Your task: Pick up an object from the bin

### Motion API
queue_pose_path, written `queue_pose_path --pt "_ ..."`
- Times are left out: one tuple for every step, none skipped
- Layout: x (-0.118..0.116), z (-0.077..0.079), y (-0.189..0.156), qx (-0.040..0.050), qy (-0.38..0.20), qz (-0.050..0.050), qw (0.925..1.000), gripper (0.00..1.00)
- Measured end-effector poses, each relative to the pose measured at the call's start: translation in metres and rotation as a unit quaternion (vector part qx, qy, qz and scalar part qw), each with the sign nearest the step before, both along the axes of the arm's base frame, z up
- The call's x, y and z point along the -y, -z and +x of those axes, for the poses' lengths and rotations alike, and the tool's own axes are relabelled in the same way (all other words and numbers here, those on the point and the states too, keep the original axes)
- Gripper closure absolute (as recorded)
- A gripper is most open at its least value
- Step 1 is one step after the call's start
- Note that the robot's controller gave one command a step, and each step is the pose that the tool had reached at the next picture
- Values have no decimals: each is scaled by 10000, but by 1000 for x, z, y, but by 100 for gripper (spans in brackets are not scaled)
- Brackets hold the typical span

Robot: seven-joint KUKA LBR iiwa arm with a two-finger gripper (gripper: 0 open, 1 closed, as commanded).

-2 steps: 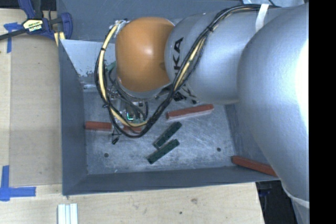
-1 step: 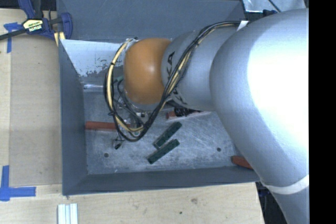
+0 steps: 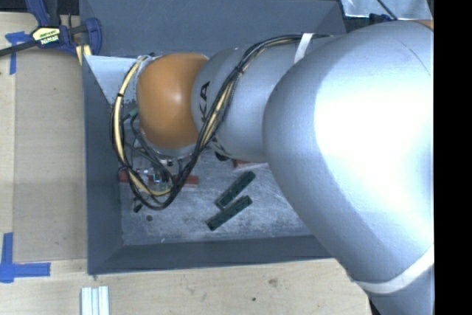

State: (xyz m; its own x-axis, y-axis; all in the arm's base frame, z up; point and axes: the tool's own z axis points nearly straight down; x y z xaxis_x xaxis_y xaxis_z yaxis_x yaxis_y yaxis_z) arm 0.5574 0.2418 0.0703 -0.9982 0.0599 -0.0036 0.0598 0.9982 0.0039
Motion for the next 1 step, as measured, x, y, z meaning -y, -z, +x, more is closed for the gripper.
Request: queue_pose_path --pt "48 -1 0 -17 1751 -23 9845 0"
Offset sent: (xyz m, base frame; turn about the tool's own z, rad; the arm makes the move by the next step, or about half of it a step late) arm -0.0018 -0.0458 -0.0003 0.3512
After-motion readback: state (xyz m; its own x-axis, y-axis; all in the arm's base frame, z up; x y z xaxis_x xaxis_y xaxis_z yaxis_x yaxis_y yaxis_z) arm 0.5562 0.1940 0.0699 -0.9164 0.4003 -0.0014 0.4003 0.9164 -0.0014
